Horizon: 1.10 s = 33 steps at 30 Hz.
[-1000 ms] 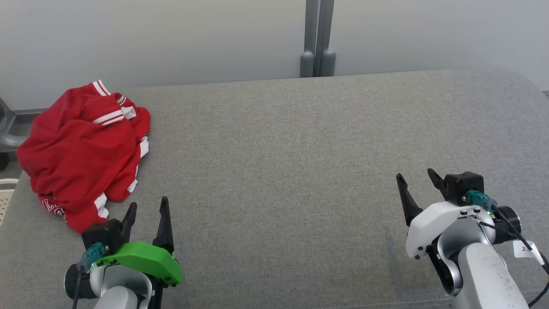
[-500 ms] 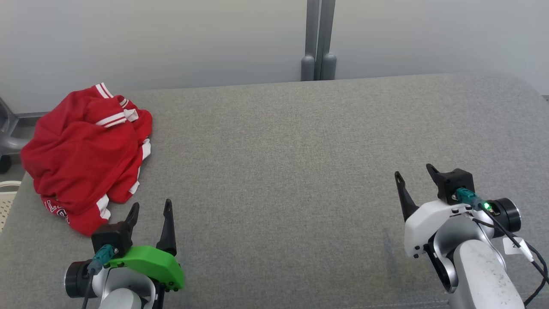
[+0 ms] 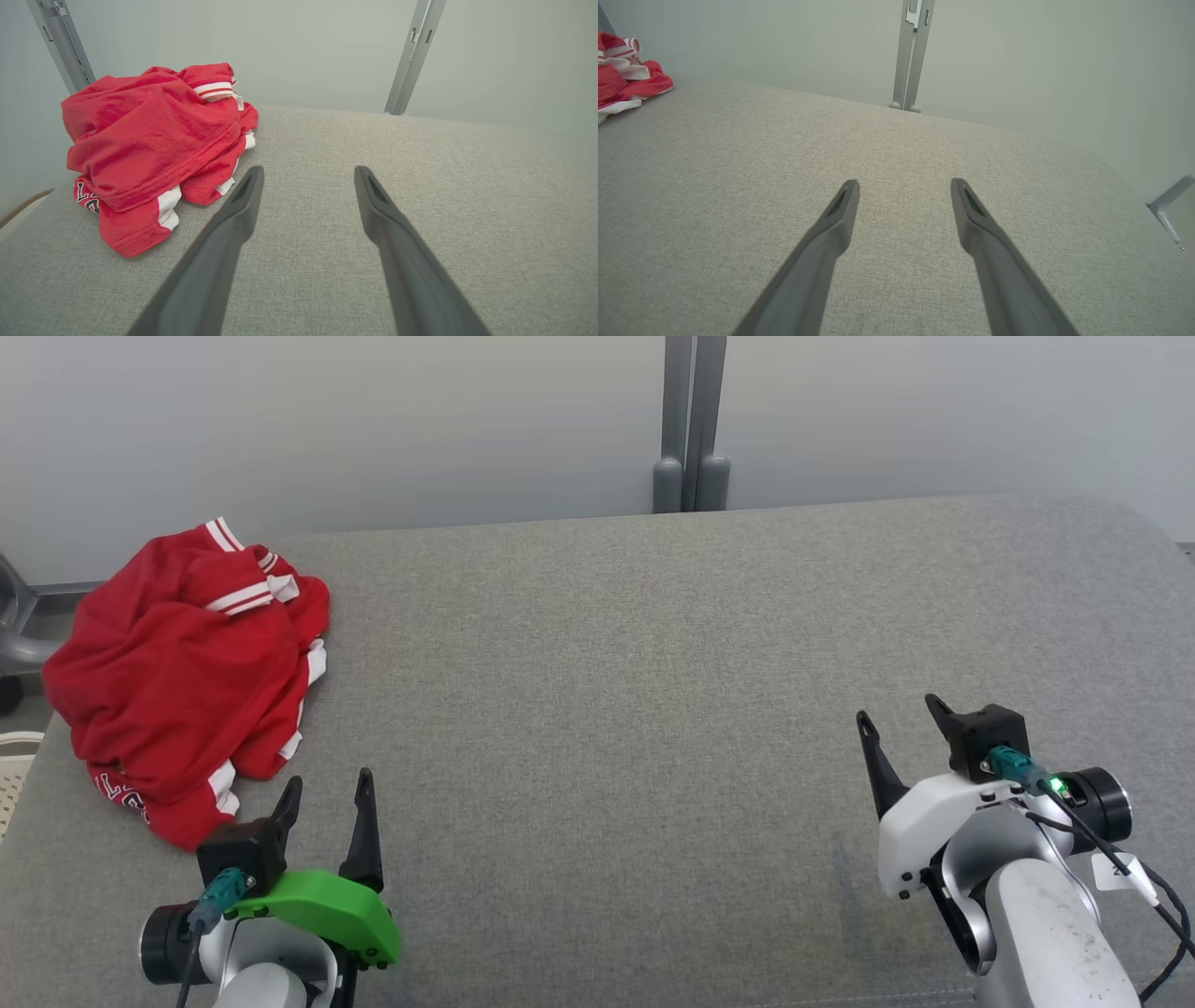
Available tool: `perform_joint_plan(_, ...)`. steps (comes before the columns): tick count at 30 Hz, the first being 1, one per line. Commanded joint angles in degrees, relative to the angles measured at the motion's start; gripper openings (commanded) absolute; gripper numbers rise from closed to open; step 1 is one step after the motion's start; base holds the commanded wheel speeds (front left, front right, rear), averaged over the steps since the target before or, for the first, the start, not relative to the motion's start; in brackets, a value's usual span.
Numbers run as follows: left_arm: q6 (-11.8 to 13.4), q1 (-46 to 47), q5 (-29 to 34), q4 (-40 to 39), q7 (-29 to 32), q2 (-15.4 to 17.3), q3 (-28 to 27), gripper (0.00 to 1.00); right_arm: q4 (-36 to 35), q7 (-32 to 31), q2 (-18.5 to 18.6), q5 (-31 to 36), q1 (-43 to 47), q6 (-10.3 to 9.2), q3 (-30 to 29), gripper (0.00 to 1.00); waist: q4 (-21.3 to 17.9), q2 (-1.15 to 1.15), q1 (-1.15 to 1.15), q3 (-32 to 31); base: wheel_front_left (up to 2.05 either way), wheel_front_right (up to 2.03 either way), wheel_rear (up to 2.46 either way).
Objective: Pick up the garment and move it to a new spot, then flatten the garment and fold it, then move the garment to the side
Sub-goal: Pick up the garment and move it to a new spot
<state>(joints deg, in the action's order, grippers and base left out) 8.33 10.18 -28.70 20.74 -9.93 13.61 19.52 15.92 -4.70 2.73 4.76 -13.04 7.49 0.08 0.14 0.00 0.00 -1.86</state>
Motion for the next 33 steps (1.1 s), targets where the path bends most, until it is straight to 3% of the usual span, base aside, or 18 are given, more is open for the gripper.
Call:
perform_joint_plan(1,0.3,0.6,-0.4,0.0,-0.1,0.5,0.0,1.0,-0.3,0.0,0.3,0.1,0.6,0.0,-0.1,1.0,0.1,0.0,0.0,0.0,0.0,0.0,0.0)
perform_joint_plan(11,0.5,1.1,-0.5,0.3,0.1,0.8,0.3,1.0,-0.4,0.6,0.3,-1.0,0.8,0.0,-0.5,1.0,4.8,0.0,0.0,0.3,0.0,0.0,0.0)
perform_joint_plan(33,0.7,1.6,-0.9,-1.4,2.1,2.1,1.6,1.0,-0.1,1.4,0.3,-2.3,0.7,0.0,-0.1,1.0,22.4,0.0,0.0,1.4,0.0,0.0,0.0)
